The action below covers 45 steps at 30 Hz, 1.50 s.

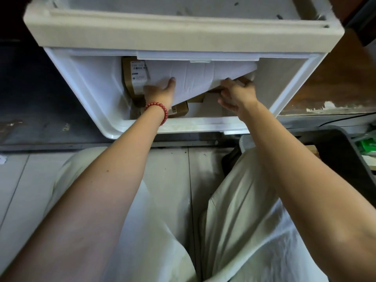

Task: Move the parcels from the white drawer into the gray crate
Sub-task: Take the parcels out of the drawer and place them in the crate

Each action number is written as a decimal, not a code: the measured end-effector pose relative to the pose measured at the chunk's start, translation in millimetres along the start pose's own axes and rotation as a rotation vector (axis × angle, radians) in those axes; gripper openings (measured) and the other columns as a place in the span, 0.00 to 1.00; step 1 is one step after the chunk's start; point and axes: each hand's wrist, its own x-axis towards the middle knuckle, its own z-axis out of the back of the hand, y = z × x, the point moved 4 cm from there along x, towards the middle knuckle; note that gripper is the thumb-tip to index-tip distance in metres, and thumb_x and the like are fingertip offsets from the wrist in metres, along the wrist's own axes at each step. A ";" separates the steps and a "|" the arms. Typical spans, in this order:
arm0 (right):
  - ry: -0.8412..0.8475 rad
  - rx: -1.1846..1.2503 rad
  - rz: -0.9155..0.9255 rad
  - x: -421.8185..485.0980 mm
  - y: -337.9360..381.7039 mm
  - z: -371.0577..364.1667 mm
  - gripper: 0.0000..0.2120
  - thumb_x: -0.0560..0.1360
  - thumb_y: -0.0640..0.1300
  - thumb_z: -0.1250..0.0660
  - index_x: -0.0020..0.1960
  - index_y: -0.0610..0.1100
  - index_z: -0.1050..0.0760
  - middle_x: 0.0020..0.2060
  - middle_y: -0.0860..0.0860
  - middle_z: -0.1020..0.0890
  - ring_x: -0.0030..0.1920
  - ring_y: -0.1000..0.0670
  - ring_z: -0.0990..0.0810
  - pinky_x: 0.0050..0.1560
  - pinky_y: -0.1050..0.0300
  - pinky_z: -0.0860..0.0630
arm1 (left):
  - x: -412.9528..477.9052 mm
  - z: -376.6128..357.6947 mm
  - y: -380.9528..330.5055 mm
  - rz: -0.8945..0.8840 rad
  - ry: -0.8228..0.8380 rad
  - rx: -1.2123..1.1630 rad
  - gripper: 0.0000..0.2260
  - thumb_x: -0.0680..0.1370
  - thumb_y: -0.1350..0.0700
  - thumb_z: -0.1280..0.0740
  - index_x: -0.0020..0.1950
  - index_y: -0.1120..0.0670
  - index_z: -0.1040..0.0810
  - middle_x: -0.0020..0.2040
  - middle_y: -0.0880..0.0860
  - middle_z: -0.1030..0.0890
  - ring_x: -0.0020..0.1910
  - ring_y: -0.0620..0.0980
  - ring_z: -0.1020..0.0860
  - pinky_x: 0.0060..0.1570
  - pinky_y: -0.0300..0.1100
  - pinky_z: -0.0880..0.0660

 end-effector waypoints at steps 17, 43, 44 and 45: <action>-0.184 0.115 -0.082 -55.7 -3.1 23.8 0.13 0.77 0.53 0.34 0.53 0.44 0.27 0.43 0.49 0.21 0.44 0.49 0.20 0.46 0.57 0.20 | -52.9 65.4 40.9 -0.067 0.195 0.040 0.13 0.77 0.49 0.31 0.55 0.55 0.25 0.57 0.54 0.21 0.58 0.56 0.22 0.62 0.53 0.26; 0.144 -0.222 0.005 -138.2 -47.3 3.4 0.30 0.77 0.69 0.55 0.56 0.52 0.23 0.47 0.54 0.19 0.46 0.52 0.21 0.47 0.56 0.30 | -164.0 168.9 66.5 -0.072 0.058 0.050 0.40 0.66 0.26 0.56 0.70 0.46 0.35 0.57 0.52 0.19 0.53 0.50 0.20 0.47 0.45 0.24; 0.157 -0.191 -0.017 -139.5 -46.7 3.1 0.30 0.77 0.69 0.54 0.57 0.51 0.23 0.48 0.54 0.18 0.47 0.52 0.20 0.45 0.56 0.29 | -164.6 168.4 64.8 -0.065 0.061 0.020 0.41 0.65 0.26 0.57 0.70 0.46 0.35 0.57 0.53 0.20 0.53 0.51 0.20 0.47 0.45 0.23; 0.164 -0.167 -0.036 -139.7 -46.5 3.4 0.28 0.76 0.69 0.51 0.56 0.51 0.23 0.48 0.53 0.18 0.48 0.51 0.19 0.45 0.56 0.28 | -164.4 167.7 63.5 -0.064 0.059 0.002 0.39 0.66 0.26 0.56 0.68 0.47 0.33 0.57 0.54 0.20 0.53 0.51 0.20 0.47 0.46 0.23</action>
